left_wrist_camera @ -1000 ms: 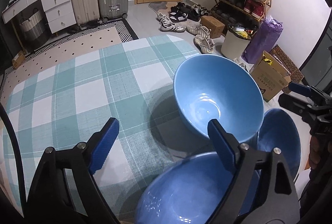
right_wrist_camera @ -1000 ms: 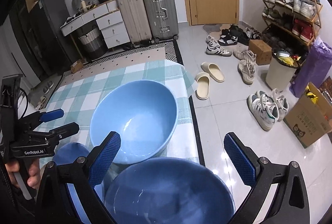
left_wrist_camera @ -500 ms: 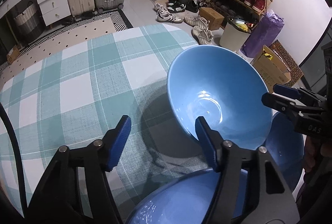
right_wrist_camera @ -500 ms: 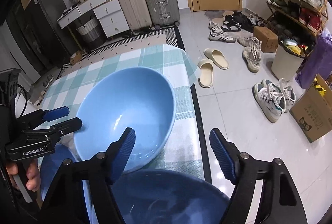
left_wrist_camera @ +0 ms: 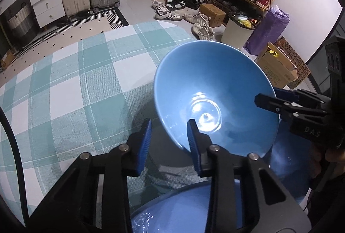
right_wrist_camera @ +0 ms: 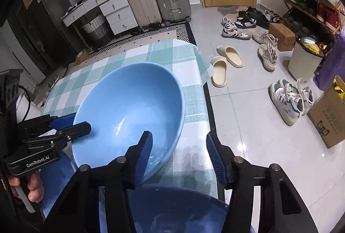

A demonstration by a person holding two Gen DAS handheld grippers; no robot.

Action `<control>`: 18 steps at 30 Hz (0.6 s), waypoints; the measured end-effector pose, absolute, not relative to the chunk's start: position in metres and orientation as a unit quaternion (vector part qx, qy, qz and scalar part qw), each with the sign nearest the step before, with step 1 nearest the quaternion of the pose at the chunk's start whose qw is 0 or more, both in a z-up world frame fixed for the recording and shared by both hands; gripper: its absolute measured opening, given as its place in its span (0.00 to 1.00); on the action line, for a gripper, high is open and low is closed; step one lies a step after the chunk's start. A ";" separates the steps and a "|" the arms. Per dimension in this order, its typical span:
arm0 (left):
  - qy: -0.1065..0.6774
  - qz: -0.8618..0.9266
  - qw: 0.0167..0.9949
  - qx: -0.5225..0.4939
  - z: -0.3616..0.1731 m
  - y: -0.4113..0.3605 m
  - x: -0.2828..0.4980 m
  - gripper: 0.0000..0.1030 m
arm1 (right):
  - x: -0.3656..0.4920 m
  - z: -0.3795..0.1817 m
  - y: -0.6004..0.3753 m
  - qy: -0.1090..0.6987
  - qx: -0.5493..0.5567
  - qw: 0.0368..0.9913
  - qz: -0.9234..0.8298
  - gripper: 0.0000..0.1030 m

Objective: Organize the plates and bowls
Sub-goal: 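Close the left tool on the large blue bowl rim while the right tool grips it too, then lift the large blue bowl with the left tool, tilting it up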

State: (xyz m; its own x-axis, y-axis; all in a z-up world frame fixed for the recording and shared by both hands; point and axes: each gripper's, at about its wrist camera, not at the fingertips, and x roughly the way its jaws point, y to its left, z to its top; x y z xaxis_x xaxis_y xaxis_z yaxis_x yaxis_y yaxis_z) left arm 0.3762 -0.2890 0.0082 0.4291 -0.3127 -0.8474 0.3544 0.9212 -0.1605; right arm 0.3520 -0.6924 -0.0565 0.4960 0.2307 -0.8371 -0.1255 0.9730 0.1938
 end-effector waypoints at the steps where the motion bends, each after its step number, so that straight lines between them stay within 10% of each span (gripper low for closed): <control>1: 0.496 -0.199 0.845 0.020 0.008 -0.289 0.376 0.26 | 0.352 -0.058 -0.692 0.493 0.054 0.862 0.105 0.43; 18: 0.490 -0.198 0.848 0.025 0.009 -0.294 0.374 0.19 | 0.348 -0.053 -0.679 0.480 0.036 0.870 0.105 0.18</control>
